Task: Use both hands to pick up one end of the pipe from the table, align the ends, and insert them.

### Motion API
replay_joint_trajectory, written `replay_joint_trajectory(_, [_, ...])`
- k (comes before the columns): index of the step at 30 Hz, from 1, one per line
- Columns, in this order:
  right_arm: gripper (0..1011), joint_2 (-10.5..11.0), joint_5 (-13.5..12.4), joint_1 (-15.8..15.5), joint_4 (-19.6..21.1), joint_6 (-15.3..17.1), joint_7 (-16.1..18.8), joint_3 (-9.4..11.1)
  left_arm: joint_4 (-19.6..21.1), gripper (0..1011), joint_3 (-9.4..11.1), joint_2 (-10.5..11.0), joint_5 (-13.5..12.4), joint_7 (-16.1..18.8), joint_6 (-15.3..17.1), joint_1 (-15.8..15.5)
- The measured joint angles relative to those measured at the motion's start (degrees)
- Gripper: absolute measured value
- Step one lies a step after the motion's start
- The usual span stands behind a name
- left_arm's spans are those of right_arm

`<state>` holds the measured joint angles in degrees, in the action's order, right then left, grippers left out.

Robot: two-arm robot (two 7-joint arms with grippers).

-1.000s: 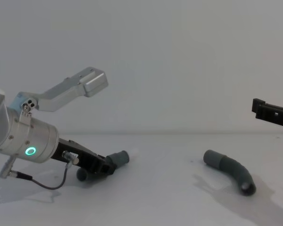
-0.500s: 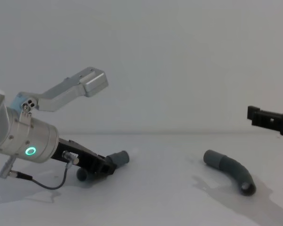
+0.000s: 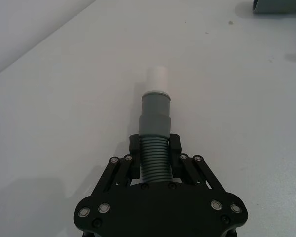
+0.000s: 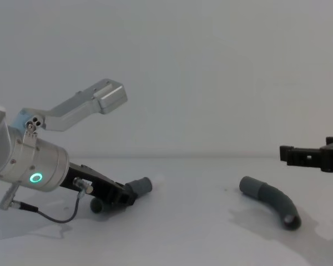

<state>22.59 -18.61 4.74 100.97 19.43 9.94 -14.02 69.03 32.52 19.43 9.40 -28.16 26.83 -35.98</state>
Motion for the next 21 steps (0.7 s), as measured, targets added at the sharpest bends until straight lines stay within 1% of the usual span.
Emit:
replay_joint_trajectory(2, [1001,-0.03,-0.52,1.17,-0.24,2.62,0.41,-0.07,0.0,329,0.0,0.0,0.0,0.0,0.0,0.0])
replay_joint_trajectory(3, [1001,-0.03,-0.52,1.17,-0.24,2.62,0.41,-0.07,0.0,329,0.0,0.0,0.0,0.0,0.0,0.0])
replay_joint_trajectory(4, [1001,-0.12,-0.79,2.03,-0.45,4.16,0.64,-0.15,0.0,329,0.0,0.0,0.0,0.0,0.0,0.0])
replay_joint_trajectory(6, [1001,-0.22,-1.01,2.72,-0.64,5.5,0.81,-0.21,0.0,329,0.0,0.0,0.0,0.0,0.0,0.0])
replay_joint_trajectory(7, [1001,-0.31,-1.18,3.46,-0.86,6.93,1.01,-0.31,0.0,329,0.0,0.0,0.0,0.0,0.0,0.0])
replay_joint_trajectory(9, [1001,-0.37,-1.24,4.35,-1.15,8.57,1.2,-0.53,0.0,329,0.0,0.0,0.0,0.0,0.0,0.0])
replay_joint_trajectory(14, [1001,-0.32,-1.0,6.39,-1.98,11.5,1.65,-1.41,0.0,329,0.0,0.0,0.0,0.0,0.0,0.0])
replay_joint_trajectory(21, [1001,-0.19,0.17,8.73,-3.57,13.84,2.14,-2.67,0.0,329,0.0,0.0,0.0,0.0,0.0,0.0])
